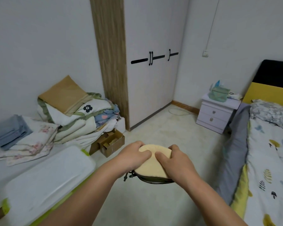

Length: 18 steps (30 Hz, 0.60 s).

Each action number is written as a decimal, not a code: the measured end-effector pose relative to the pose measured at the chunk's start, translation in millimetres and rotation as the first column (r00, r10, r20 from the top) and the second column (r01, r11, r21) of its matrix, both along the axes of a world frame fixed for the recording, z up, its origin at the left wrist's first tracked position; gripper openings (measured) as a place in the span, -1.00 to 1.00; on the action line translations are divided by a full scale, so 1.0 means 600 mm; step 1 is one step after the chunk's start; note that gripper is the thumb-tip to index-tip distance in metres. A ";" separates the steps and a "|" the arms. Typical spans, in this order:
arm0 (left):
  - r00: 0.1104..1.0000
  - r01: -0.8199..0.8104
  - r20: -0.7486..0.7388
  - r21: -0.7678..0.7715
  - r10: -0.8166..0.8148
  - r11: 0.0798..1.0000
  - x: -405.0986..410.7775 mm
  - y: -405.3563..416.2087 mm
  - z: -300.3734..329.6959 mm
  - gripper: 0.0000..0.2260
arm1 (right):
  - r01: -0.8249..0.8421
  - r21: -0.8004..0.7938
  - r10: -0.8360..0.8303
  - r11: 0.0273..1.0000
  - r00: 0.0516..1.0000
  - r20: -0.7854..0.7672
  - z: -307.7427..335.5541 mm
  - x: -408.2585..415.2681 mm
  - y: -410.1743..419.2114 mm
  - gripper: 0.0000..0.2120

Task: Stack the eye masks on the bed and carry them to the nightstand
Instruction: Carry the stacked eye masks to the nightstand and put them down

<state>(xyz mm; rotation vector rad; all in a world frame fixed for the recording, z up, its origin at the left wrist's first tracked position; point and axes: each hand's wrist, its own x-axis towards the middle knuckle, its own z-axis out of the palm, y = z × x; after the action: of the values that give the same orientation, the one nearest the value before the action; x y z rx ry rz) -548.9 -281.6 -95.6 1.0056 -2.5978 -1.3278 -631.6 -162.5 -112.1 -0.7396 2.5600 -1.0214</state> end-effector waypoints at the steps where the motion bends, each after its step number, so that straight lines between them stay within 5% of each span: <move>1: 1.000 0.006 -0.005 0.005 -0.006 1.000 -0.015 -0.015 0.002 -0.71 | 0.004 -0.006 -0.004 1.000 1.000 -0.002 0.002 -0.014 -0.014 -0.58; 18: 0.969 0.249 -0.007 -0.002 -0.249 0.969 -0.257 -0.273 0.014 -0.71 | 0.224 0.007 -0.224 0.974 0.974 0.002 0.013 -0.204 -0.246 -0.58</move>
<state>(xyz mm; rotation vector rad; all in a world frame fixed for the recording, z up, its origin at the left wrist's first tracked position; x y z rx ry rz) -703.1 -445.6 -87.1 0.6892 -2.7929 -1.3734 -754.2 -310.4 -104.1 -0.4533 2.6893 -1.0781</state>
